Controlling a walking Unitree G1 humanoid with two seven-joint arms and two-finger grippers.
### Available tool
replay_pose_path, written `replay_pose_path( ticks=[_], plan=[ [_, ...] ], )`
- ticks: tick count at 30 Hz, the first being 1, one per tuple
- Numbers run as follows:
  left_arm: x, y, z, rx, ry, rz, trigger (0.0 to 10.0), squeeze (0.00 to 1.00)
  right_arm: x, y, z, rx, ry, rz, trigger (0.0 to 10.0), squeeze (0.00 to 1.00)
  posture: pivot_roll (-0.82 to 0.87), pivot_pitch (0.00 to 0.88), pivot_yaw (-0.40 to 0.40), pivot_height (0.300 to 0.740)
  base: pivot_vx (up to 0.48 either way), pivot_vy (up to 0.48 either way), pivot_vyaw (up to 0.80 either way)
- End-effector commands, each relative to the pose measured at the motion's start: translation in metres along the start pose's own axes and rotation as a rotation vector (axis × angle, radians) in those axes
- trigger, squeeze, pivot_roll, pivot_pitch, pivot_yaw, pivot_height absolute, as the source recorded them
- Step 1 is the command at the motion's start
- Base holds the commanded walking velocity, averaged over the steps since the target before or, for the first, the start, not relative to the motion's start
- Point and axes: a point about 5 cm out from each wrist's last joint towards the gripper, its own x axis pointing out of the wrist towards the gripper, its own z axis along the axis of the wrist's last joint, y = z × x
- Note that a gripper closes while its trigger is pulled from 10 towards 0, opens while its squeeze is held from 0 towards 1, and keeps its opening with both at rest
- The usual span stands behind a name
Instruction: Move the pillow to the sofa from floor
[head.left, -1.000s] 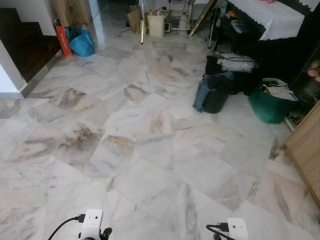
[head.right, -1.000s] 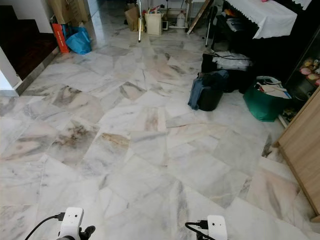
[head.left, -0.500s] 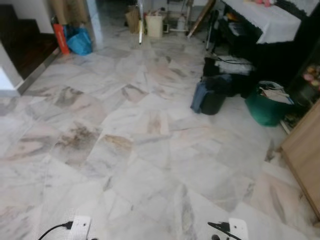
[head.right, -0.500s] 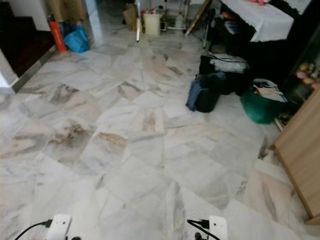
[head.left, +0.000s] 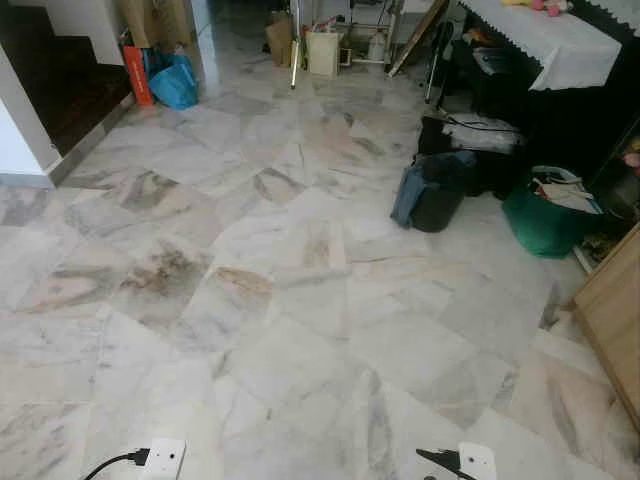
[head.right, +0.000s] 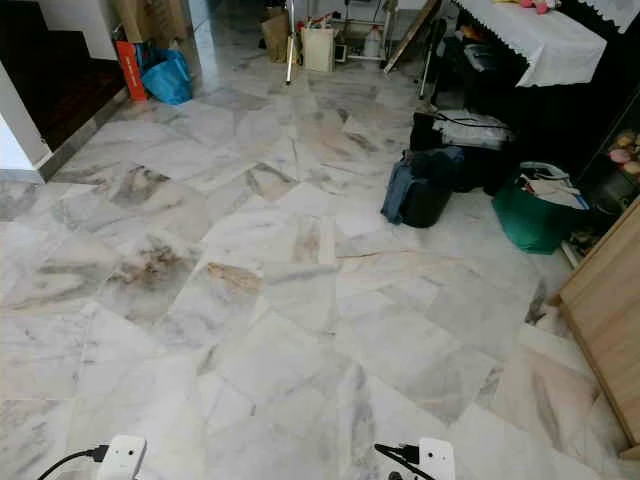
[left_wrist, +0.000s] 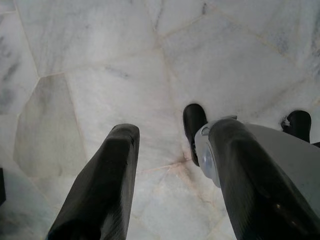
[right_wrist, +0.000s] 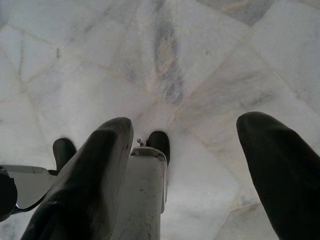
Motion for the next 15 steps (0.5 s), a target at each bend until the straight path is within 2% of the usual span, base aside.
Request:
replay_pose_path(
  ticks=[1, 15],
  plan=[
    [0.0002, 0.0001, 0.0009, 0.031, 0.004, -0.005, 10.0, 0.00, -0.0010, -0.0037, -0.0033, 0.007, 0.008, -0.010, 10.0, 0.00, 0.08, 0.000, -0.034, 0.740, 0.000, 0.000, 0.00],
    [0.0002, 0.0001, 0.0017, 0.078, 0.002, -0.024, 10.0, 0.00, -0.0004, 0.0018, -0.0040, 0.027, 0.009, 0.002, 10.0, 0.00, 0.07, 0.000, -0.026, 0.740, 0.000, 0.000, 0.00]
  ],
)
